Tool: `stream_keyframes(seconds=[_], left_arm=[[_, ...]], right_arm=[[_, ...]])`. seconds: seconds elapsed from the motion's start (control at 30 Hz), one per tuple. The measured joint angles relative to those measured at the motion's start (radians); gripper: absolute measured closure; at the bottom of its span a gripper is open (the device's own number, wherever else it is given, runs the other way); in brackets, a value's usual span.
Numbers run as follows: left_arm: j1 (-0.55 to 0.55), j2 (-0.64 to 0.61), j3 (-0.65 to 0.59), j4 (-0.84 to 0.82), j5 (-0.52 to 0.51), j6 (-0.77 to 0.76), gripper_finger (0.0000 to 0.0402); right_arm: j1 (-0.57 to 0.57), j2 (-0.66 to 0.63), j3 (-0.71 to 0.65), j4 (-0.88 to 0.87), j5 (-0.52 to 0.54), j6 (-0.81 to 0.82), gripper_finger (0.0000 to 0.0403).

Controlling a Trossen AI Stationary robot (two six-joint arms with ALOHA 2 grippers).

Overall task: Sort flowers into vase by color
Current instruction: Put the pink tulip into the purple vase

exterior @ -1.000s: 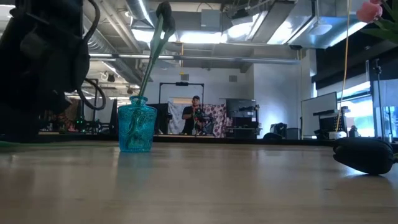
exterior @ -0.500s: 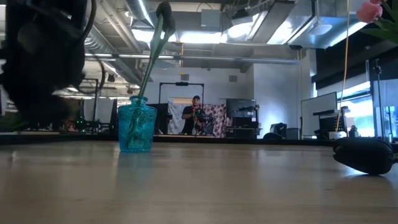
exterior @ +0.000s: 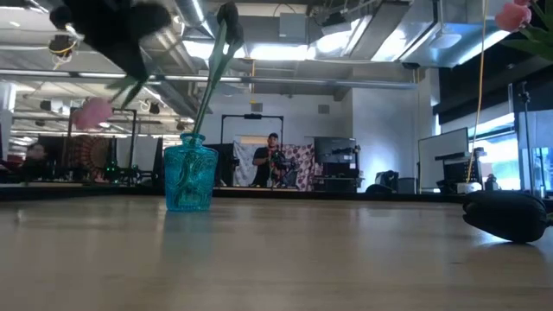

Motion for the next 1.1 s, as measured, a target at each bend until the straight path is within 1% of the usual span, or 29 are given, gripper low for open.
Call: stream_keyframes(seconds=[0.17, 0.23, 0.37, 0.43, 0.5, 0.57, 0.63, 0.7, 0.77, 0.9, 1.0, 1.1], left_arm=[[-0.063, -0.071, 0.055, -0.003, -0.009, 0.023, 0.04], [-0.077, -0.097, 0.08, -0.001, -0.04, 0.035, 0.04], [-0.114, -0.137, 0.157, -0.002, -0.103, 0.11, 0.04], [-0.139, -0.144, 0.215, -0.001, -0.111, 0.17, 0.04], [-0.164, -0.144, 0.284, 0.002, -0.088, 0.232, 0.04], [-0.187, -0.144, 0.346, 0.022, -0.03, 0.294, 0.04], [-0.213, -0.144, 0.396, 0.085, 0.005, 0.375, 0.04], [-0.244, -0.144, 0.429, 0.179, 0.009, 0.476, 0.0399], [-0.272, -0.144, 0.442, 0.32, -0.011, 0.615, 0.0399], [-0.31, -0.115, 0.443, 0.671, -0.064, 0.994, 0.0399], [-0.312, -0.052, 0.443, 0.91, -0.067, 1.295, 0.0398], [-0.295, 0.023, 0.443, 1.103, -0.068, 1.576, 0.0398]], right_arm=[[0.0, 0.0, 0.0, -0.005, -0.001, -0.001, 0.0193], [0.0, 0.0, 0.0, -0.005, -0.003, -0.003, 0.0193], [0.0, 0.0, -0.029, 0.006, -0.01, -0.001, 0.0193], [0.0, 0.0, -0.05, 0.016, -0.011, 0.001, 0.0193], [0.0, 0.0, -0.071, 0.029, -0.011, 0.007, 0.0193], [0.0, 0.0, -0.088, 0.036, -0.011, 0.008, 0.0193], [0.0, 0.0, -0.101, 0.05, -0.011, 0.007, 0.0193], [0.0, 0.0, -0.109, 0.072, -0.011, 0.008, 0.0193], [0.0, 0.0, -0.109, 0.106, -0.012, 0.014, 0.0193], [0.0, 0.0, -0.109, 0.21, -0.03, 0.076, 0.0194], [0.0, 0.001, -0.109, 0.272, -0.038, 0.144, 0.0194], [0.0, 0.008, -0.109, 0.309, -0.039, 0.2, 0.0194]])
